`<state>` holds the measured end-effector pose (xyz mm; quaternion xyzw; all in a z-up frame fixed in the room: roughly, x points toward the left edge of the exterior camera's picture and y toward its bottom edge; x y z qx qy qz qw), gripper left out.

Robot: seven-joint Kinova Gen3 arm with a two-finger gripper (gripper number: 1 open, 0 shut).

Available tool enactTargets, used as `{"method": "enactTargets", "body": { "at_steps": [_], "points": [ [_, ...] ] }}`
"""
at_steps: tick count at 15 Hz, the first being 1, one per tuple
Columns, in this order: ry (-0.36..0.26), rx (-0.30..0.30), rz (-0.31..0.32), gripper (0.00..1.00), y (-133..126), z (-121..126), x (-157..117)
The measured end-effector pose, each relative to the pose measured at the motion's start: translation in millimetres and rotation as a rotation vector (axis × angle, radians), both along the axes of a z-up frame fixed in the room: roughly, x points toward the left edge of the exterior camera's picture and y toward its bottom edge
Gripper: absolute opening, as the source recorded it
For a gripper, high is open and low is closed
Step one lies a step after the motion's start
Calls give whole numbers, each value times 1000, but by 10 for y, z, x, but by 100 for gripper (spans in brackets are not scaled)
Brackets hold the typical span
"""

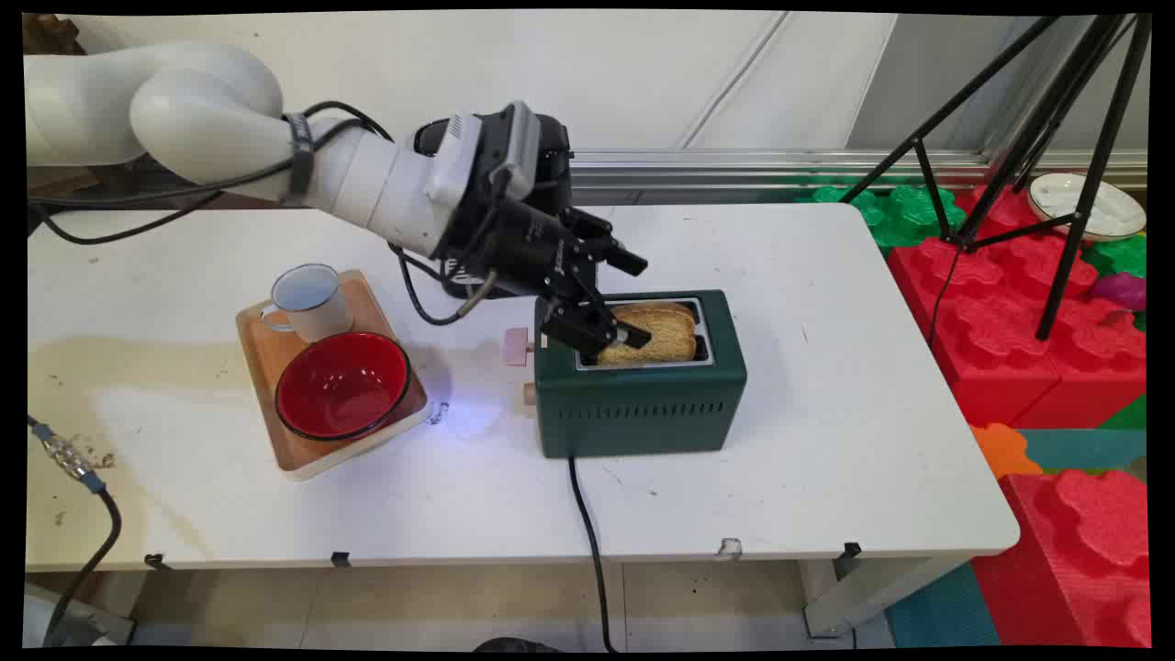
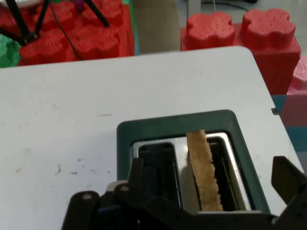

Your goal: Press the toaster switch

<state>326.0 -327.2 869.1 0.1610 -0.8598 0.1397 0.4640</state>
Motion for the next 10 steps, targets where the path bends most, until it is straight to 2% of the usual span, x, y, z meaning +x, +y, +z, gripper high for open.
{"method": "enactTargets", "body": {
  "at_steps": [10],
  "points": [
    [62,-53,20,100,163,288,329]
  ]
}}
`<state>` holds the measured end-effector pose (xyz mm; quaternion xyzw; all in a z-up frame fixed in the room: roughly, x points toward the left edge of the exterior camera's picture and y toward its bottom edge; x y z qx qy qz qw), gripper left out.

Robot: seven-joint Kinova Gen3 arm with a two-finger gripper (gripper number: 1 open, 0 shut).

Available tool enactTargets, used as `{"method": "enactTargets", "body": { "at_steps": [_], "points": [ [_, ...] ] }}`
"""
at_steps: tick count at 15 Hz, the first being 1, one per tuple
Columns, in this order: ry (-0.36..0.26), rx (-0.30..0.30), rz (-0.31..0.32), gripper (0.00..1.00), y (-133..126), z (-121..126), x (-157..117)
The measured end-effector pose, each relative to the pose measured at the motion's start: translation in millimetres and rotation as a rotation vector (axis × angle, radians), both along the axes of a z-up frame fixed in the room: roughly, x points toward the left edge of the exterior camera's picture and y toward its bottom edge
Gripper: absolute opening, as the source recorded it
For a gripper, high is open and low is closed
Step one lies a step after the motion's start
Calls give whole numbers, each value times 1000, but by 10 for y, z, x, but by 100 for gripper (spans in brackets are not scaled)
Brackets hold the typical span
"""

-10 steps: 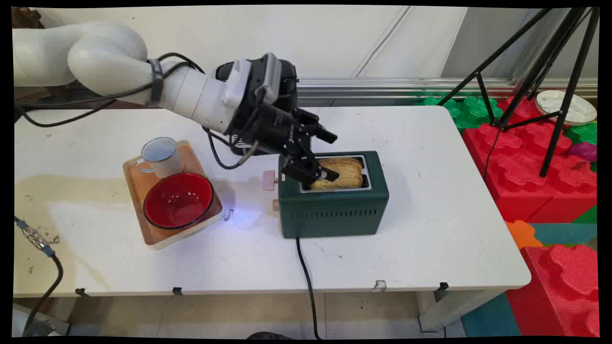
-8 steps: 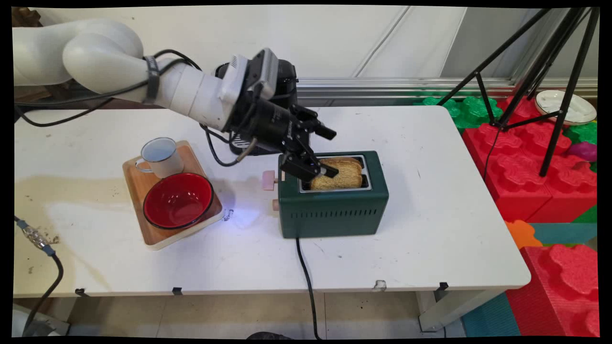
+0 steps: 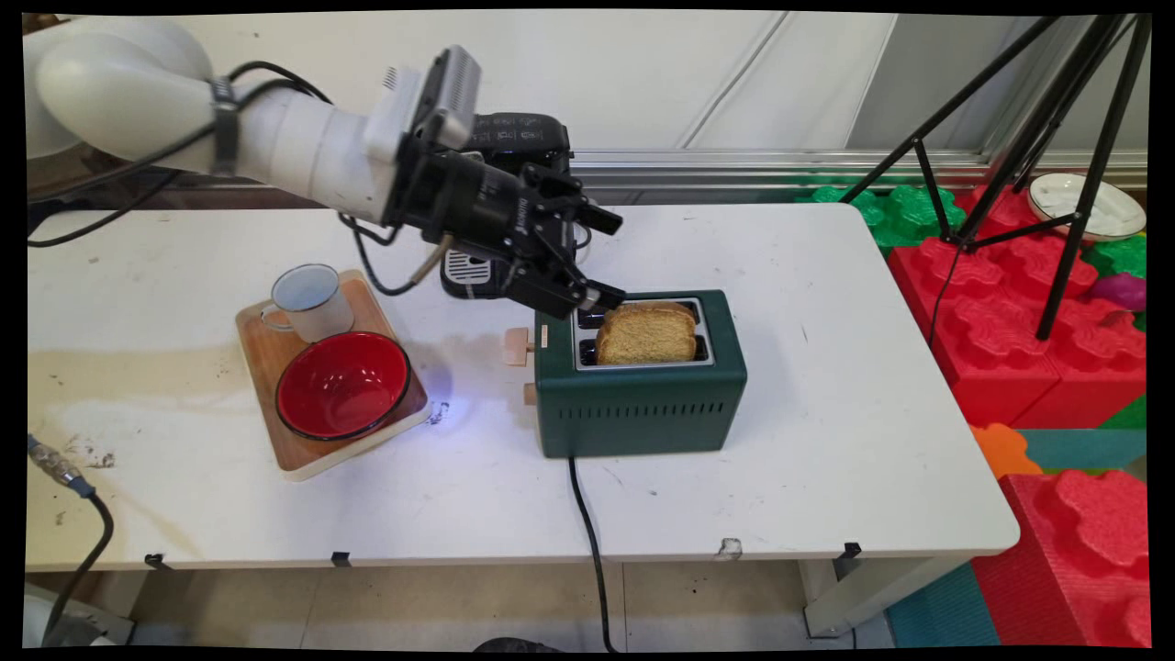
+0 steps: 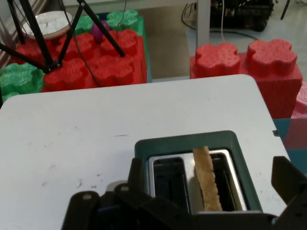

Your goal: Press the toaster switch

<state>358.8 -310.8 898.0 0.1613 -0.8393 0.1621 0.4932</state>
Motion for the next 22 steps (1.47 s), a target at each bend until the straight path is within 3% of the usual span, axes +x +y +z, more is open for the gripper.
{"method": "enactTargets", "body": {
  "at_steps": [6,12,21,22],
  "points": [
    [6,5,1,100,185,43,331],
    [-63,10,-7,100,363,-65,676],
    [-146,4,-28,100,448,-178,940],
    [-152,2,-30,0,450,-185,959]
  ]
}}
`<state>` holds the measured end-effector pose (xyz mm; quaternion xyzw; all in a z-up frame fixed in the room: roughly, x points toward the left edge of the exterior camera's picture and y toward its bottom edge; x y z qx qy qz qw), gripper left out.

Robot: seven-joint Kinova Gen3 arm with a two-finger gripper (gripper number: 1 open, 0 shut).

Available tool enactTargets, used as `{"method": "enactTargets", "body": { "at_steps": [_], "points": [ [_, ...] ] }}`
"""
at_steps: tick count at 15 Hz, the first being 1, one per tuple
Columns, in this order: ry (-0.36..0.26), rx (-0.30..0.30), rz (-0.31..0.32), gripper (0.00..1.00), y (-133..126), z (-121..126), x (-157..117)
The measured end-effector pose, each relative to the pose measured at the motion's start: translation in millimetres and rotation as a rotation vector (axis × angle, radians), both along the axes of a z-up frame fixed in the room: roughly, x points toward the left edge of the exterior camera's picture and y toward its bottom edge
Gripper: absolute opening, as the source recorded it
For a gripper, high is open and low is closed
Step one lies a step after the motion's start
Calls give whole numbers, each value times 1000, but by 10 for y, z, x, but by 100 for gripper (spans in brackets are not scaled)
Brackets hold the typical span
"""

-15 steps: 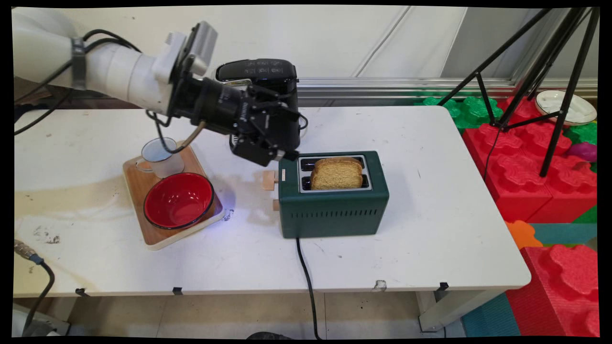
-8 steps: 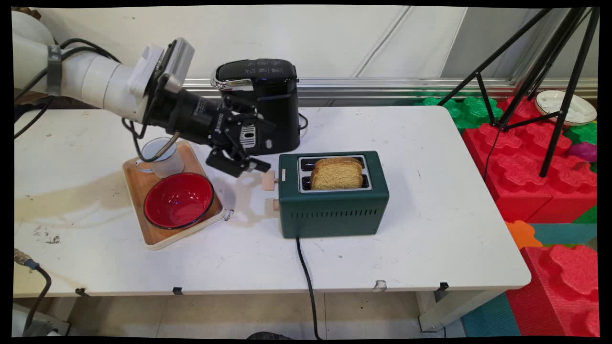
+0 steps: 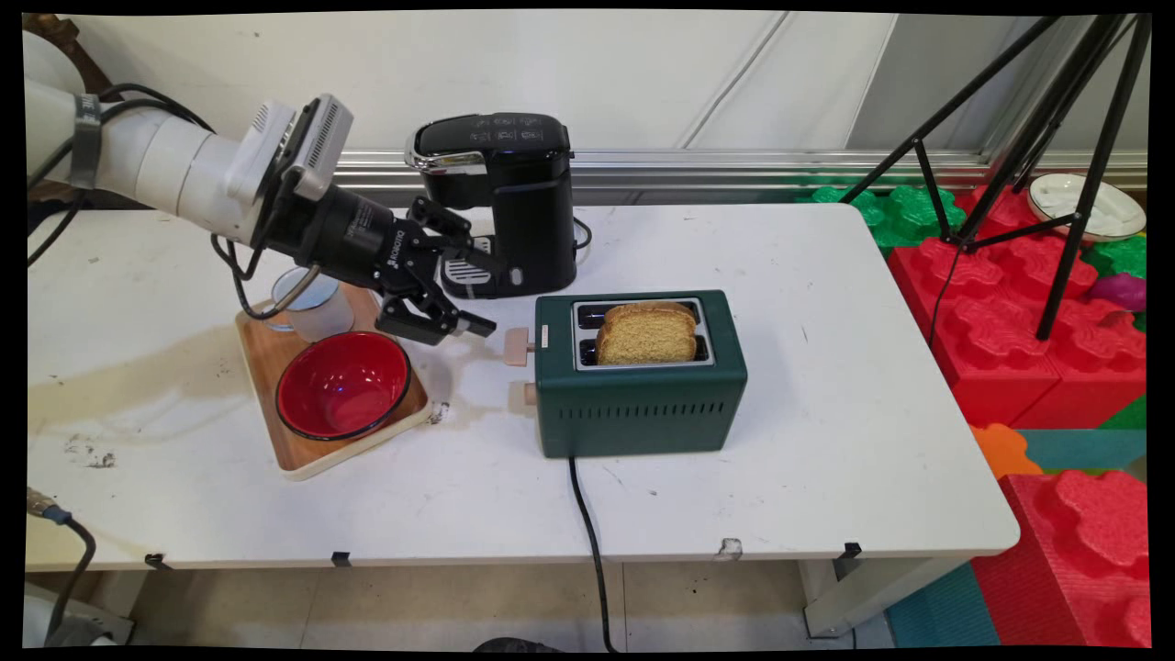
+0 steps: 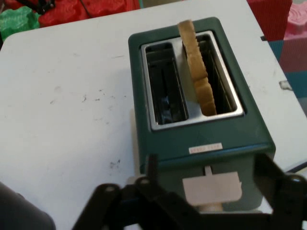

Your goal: Press the toaster switch

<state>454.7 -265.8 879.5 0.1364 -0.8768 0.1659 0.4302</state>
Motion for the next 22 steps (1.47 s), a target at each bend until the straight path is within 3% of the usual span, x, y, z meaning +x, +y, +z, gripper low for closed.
{"method": "enactTargets", "body": {
  "at_steps": [6,22],
  "points": [
    [-20,2,-5,0,-18,-52,42],
    [-14,57,6,0,-128,-339,-196]
  ]
}}
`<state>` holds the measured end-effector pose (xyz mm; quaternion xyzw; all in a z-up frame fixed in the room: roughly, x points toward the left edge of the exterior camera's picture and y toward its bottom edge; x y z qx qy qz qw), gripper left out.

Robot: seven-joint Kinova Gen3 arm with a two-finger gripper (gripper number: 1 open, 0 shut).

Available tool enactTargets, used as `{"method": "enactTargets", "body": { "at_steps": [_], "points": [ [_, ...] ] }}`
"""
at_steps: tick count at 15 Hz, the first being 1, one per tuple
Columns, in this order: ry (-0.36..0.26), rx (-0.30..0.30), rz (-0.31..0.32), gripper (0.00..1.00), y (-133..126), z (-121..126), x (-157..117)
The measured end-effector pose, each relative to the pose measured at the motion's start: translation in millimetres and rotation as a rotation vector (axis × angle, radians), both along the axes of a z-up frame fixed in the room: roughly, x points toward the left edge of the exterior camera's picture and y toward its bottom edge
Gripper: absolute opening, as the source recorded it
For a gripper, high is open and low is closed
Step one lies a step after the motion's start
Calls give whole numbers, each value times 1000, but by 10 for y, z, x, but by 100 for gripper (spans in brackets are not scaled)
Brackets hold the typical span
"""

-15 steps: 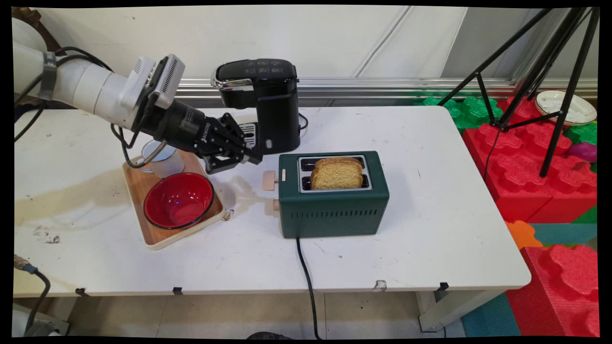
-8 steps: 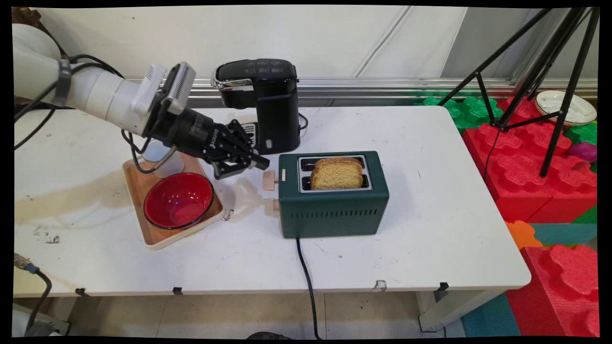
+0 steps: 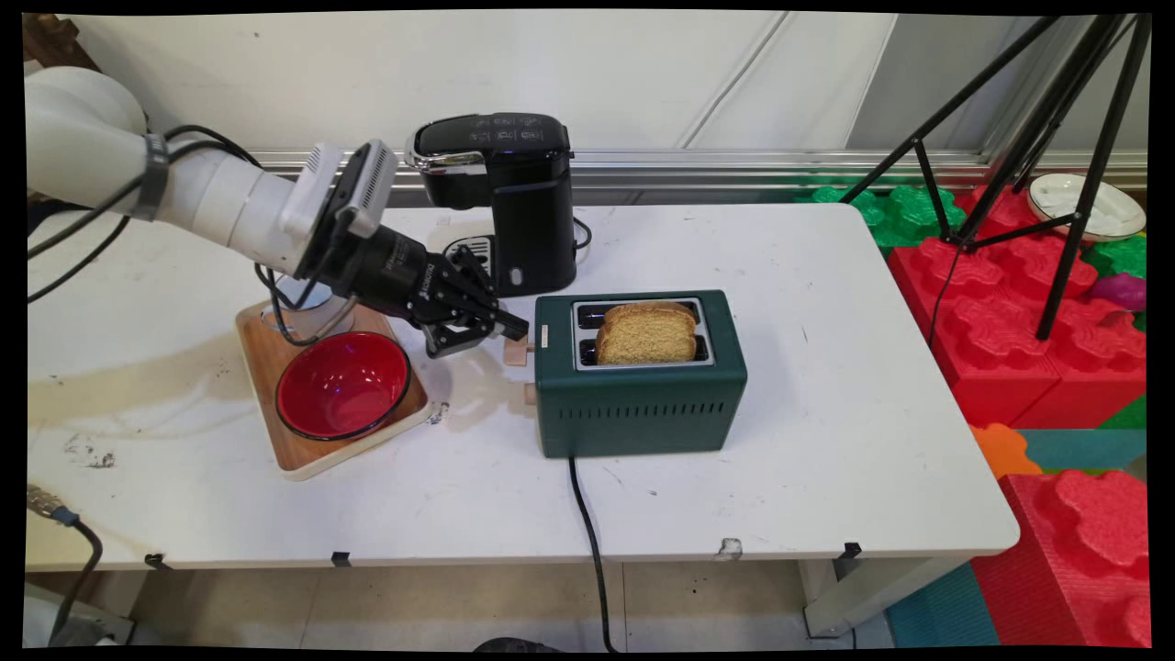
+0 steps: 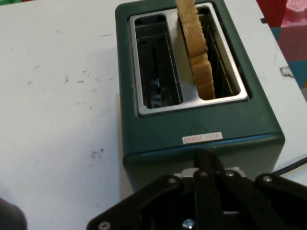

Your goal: Press the toaster switch

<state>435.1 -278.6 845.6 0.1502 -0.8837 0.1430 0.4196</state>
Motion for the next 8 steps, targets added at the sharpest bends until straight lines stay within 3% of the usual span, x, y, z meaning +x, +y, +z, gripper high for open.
{"method": "enactTargets", "body": {
  "at_steps": [8],
  "points": [
    [-11,20,7,0,-54,-159,-75]
  ]
}}
